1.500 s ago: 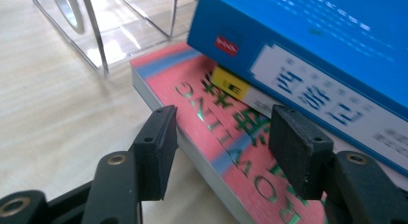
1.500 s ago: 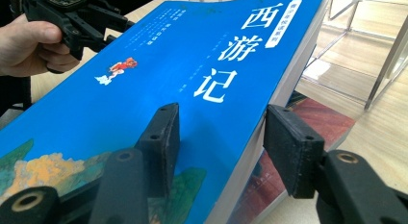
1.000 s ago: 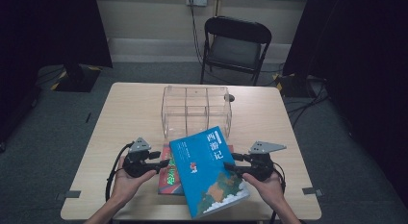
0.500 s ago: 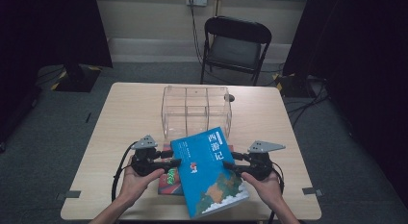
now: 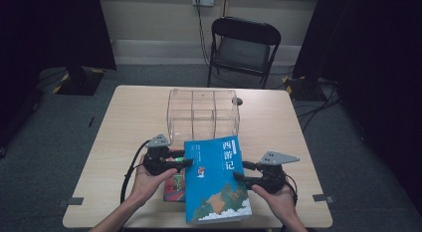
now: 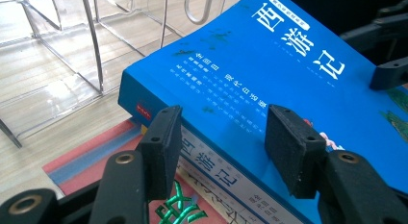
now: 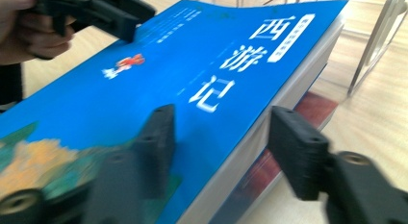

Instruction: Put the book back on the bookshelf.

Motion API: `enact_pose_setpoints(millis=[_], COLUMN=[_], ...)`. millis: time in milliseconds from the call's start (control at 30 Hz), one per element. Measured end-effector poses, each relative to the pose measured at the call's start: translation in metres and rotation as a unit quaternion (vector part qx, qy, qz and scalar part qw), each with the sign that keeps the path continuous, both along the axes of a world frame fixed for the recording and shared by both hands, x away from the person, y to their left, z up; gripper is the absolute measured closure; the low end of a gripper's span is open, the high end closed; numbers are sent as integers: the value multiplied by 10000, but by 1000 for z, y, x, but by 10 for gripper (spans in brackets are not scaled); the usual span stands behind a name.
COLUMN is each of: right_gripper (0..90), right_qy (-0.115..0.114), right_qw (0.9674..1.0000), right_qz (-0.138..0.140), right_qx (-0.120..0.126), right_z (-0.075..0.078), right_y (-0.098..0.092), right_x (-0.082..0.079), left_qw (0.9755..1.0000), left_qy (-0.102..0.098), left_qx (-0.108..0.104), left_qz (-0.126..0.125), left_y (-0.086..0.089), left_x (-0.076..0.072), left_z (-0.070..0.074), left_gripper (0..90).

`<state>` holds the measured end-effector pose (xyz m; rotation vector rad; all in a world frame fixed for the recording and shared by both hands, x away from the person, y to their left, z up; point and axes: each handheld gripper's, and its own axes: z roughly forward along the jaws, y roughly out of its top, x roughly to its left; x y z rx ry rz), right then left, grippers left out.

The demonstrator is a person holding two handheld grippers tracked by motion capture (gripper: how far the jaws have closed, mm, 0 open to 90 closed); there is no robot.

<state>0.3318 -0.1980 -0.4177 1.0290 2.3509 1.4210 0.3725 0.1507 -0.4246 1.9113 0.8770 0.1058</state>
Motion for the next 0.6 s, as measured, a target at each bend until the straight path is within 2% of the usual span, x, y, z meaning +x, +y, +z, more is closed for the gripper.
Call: enact_pose_setpoints(millis=[33,133,233,300,433,600], right_gripper=[376,330,322,304,282,278], right_qy=[-19,33,58,154,357,472], right_qw=[10000,10000,9999,9997,9988,9981], right_qz=[-37,-53,-143,-127,-122,-160], right_qx=[-8,18,37,135,301,373], right_z=[-1,-1,-2,-5,-9,-11], right_y=[2,8,10,10,9,9], right_x=[3,13,21,26,29,30], left_qw=[10000,10000,10000,9999,9997,9997], left_qy=[8,-36,-91,-27,16,103], left_qx=[-54,-10,28,68,83,-12], left_qz=[3,0,-28,-133,-217,-209], left_y=[-1,-2,-4,-4,-3,-2], left_x=[-1,-3,-5,-7,-14,-14], left_z=[-1,-1,-1,-1,-1,-3], left_gripper=[456,414,395,355,355,354])
